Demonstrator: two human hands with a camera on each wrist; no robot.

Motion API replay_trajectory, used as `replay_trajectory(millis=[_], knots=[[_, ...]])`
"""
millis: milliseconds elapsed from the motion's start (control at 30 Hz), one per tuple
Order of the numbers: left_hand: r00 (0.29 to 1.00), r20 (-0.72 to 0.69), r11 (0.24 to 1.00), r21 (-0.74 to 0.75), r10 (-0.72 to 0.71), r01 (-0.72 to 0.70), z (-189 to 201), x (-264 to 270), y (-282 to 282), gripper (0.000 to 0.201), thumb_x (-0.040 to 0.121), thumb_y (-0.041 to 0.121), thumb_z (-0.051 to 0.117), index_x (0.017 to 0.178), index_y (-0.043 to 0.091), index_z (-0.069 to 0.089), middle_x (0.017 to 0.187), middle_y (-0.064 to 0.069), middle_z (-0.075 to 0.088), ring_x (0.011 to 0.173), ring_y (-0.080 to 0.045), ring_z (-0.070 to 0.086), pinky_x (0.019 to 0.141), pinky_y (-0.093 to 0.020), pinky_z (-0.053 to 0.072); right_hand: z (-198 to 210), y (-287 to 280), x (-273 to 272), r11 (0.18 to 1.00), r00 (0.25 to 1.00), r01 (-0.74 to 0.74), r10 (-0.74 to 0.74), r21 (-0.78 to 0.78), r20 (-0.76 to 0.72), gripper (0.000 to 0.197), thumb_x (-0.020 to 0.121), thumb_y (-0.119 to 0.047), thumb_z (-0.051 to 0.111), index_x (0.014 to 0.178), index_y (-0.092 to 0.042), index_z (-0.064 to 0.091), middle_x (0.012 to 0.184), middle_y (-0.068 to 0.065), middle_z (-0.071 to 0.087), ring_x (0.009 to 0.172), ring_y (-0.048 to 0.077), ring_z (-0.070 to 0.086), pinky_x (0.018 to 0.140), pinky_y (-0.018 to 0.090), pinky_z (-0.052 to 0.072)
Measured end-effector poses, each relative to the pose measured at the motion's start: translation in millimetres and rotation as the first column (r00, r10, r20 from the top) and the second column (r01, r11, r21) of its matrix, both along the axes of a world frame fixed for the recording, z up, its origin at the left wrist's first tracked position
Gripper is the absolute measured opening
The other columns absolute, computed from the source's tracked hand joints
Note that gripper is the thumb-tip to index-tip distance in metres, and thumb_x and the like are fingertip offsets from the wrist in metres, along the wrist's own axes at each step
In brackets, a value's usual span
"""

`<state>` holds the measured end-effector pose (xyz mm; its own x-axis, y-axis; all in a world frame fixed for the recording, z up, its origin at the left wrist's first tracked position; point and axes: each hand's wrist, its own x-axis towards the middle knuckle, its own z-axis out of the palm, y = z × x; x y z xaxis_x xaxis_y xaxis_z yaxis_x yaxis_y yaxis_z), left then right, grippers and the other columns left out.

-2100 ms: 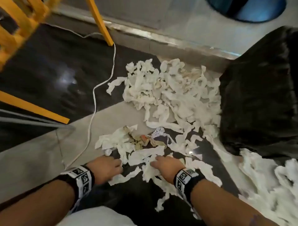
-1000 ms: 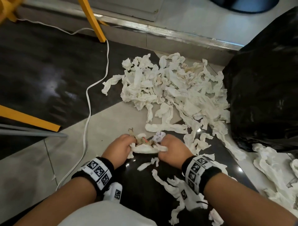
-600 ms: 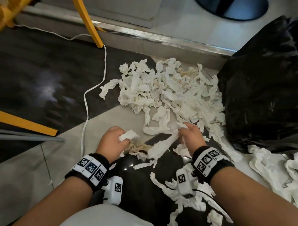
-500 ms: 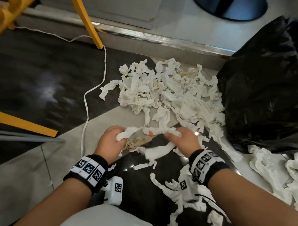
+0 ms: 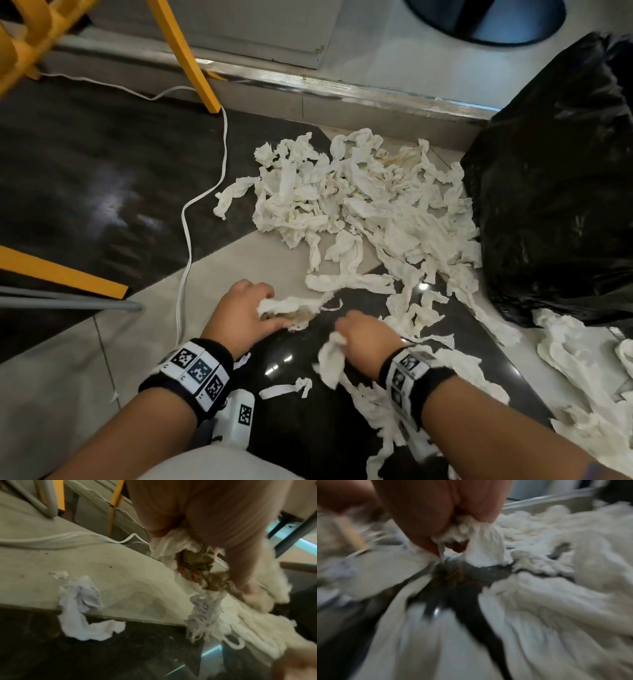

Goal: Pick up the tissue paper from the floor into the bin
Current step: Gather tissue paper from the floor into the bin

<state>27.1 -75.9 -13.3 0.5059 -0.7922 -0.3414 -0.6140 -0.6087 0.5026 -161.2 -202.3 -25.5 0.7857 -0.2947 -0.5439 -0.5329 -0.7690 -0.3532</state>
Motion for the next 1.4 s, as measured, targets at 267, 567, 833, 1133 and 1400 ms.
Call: replay_trajectory(millis=[267, 567, 833, 1133, 1400], knots=[[0.935, 0.061, 0.936, 0.073, -0.349, 0.345, -17.3, -9.5, 16.9, 0.012, 0.082, 0.013, 0.057, 0.089, 0.012, 0.066, 0.124, -0.001, 0.051, 0.106, -0.019, 0.055, 0.09, -0.019, 0.041, 11.0, -60.8, 20.3, 0.965, 0.962, 0.235, -0.214, -0.116, 0.171, 0.025, 0.086, -0.002, 0.051, 0.11, -0.005, 0.056, 0.132, 0.01, 0.045, 0.111, 0.029, 0.054, 0.086, 0.029, 0.045], [0.724, -0.06, 0.694, 0.238, -0.688, 0.679, -25.1, -32.1, 35.4, 0.053, 0.072, 0.036, 0.068, 0.12, 0.036, 0.046, 0.107, 0.002, 0.054, 0.096, -0.019, 0.054, 0.072, -0.031, 0.048, -12.8, -61.3, 20.9, 0.979, 0.984, -0.046, 0.01, -0.2, -0.177, 0.043, 0.092, -0.008, 0.045, 0.135, -0.01, 0.04, 0.128, 0.017, 0.047, 0.115, 0.034, 0.049, 0.094, 0.04, 0.043], [0.613, -0.02, 0.573, 0.334, -0.79, 0.748, -33.1, -32.2, 33.8, 0.027, 0.063, 0.027, 0.075, 0.086, 0.027, 0.061, 0.103, 0.003, 0.059, 0.086, -0.017, 0.062, 0.068, -0.024, 0.054, 1.5, -93.9, 21.2, 0.858, 0.841, 0.506, -0.468, -0.088, 0.273, 0.014, 0.084, -0.016, 0.057, 0.094, -0.008, 0.062, 0.098, 0.007, 0.054, 0.092, 0.027, 0.06, 0.07, 0.027, 0.041], [0.569, 0.029, 0.567, 0.145, -0.822, 0.811, -16.2, -64.9, -8.2, 0.048, 0.082, 0.008, 0.056, 0.121, 0.033, 0.045, 0.153, -0.008, 0.028, 0.108, -0.035, 0.054, 0.078, -0.045, 0.055, -11.0, -82.3, 10.2, 0.967, 0.976, 0.187, -0.203, -0.172, -0.081, 0.024, 0.091, -0.012, 0.048, 0.114, -0.012, 0.057, 0.114, 0.012, 0.059, 0.102, 0.028, 0.06, 0.076, 0.029, 0.041], [0.293, 0.071, 0.3, 0.333, -0.953, 0.894, -38.7, -99.6, -25.1, 0.03, 0.086, 0.009, 0.053, 0.113, 0.019, 0.055, 0.124, -0.01, 0.05, 0.101, -0.039, 0.053, 0.066, -0.044, 0.05, 177.1, -162.4, -5.4, 0.599, 0.306, 0.672, -0.76, 0.436, 0.573, 0.019, 0.077, -0.024, 0.065, 0.061, -0.02, 0.054, 0.059, -0.004, 0.049, 0.05, 0.013, 0.045, 0.052, 0.027, 0.038]])
